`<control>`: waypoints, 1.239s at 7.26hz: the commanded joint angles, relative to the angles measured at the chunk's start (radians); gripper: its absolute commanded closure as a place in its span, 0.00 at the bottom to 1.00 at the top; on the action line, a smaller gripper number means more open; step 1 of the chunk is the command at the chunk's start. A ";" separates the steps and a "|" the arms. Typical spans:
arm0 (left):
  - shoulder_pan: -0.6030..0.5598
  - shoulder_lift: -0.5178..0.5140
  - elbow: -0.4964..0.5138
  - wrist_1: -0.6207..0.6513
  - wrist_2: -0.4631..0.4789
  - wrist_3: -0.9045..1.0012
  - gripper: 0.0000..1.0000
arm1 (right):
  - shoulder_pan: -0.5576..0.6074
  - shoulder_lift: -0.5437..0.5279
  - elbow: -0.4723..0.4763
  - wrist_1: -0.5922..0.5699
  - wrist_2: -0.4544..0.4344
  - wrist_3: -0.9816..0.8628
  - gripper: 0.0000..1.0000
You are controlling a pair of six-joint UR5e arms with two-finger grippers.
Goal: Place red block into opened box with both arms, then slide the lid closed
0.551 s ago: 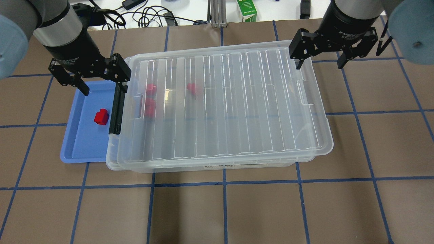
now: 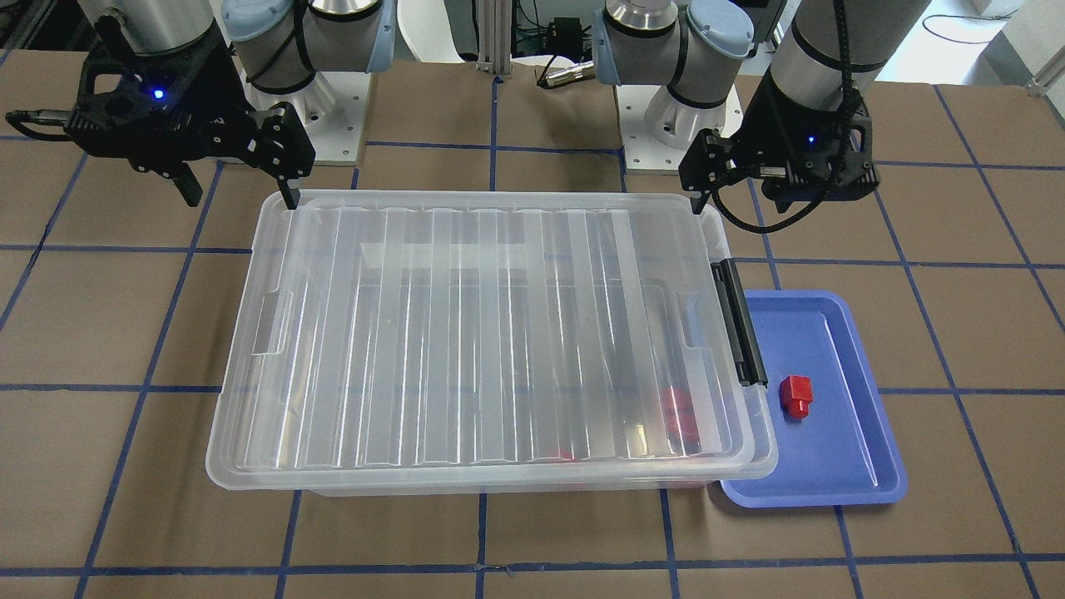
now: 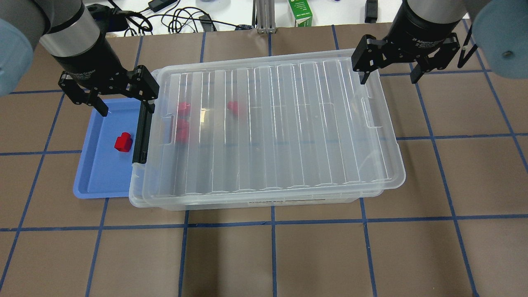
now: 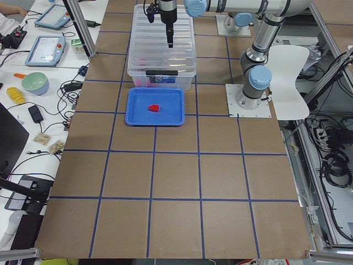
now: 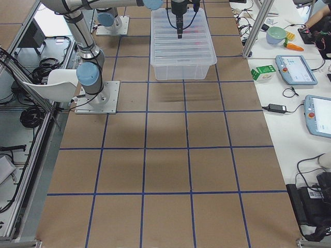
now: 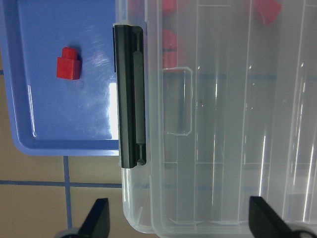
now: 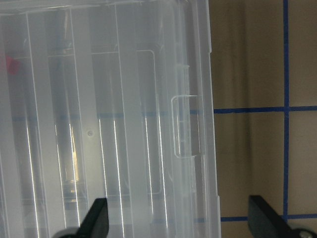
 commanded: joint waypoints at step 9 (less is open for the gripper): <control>0.085 -0.012 0.005 0.079 0.005 0.015 0.00 | -0.098 0.199 0.191 -0.301 -0.006 -0.153 0.02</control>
